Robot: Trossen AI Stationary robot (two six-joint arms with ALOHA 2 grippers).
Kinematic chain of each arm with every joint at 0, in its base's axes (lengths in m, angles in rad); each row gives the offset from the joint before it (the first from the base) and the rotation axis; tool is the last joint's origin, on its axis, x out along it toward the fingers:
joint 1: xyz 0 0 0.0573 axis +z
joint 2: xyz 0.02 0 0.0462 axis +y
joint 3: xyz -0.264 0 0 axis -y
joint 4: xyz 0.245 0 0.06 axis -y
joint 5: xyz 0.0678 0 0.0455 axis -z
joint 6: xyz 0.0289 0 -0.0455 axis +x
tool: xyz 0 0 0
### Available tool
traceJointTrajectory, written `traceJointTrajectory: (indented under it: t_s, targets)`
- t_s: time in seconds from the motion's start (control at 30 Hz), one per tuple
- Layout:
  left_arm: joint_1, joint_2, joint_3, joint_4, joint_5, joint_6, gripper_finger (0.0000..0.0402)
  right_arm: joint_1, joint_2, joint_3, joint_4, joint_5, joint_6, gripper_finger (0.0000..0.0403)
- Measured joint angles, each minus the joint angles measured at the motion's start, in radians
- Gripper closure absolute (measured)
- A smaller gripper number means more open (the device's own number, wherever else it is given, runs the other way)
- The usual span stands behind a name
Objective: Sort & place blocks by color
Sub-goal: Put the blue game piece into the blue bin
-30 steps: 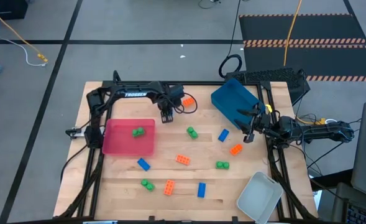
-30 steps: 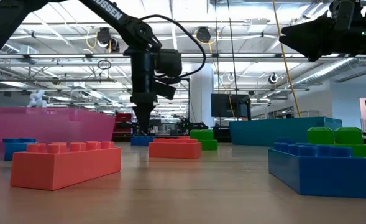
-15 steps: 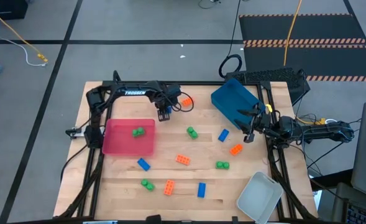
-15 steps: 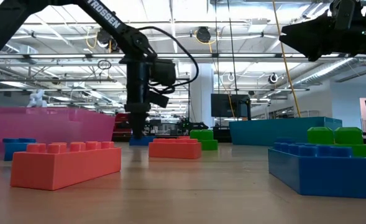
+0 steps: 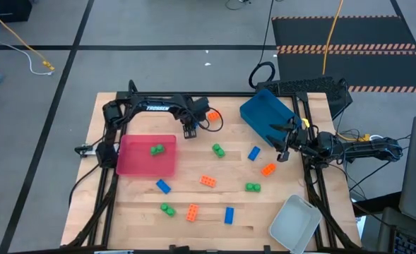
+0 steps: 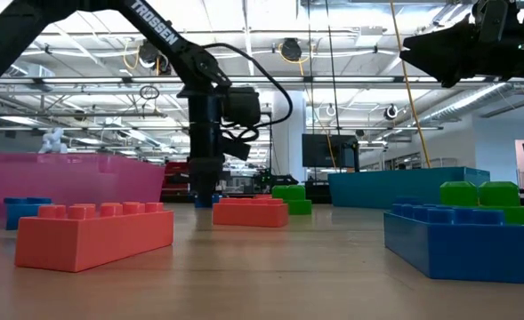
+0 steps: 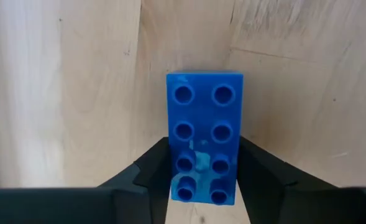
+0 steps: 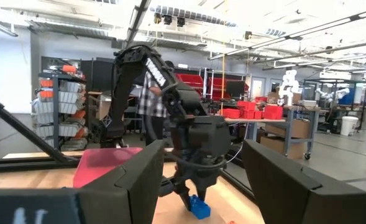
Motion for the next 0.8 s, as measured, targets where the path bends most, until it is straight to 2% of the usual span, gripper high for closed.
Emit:
traceJointTrajectory:
  t_s: [0.17, 0.27, 0.33, 0.43, 0.63, 0.8]
  targets:
    - [-0.031, -0.028, 0.017, -0.029, -0.058, -0.008, 0.0264, 0.0, 0.0, 0.0, 0.0, 0.001, -0.003, 0.019]
    - [-0.049, -0.072, 0.04, -0.037, -0.017, -0.058, 0.0264, 0.0, 0.0, 0.0, 0.0, 0.0, 0.001, 0.019]
    - [-0.059, -0.133, 0.049, 0.036, 0.068, -0.111, 0.0264, 0.0, 0.005, 0.0, 0.006, -0.003, 0.019, 0.019]
    - [-0.085, -0.205, 0.027, 0.248, 0.193, -0.157, 0.0264, 0.0, 0.027, 0.01, 0.012, 0.002, 0.029, 0.019]
    - [-0.162, -0.294, 0.0, 0.619, 0.25, -0.166, 0.0264, 0.0, 0.141, 0.079, 0.102, -0.01, 0.03, 0.019]
    - [-0.18, -0.294, -0.005, 0.77, 0.334, -0.162, 0.0264, -0.02, 0.295, 0.228, 0.113, -0.075, 0.0, 0.019]
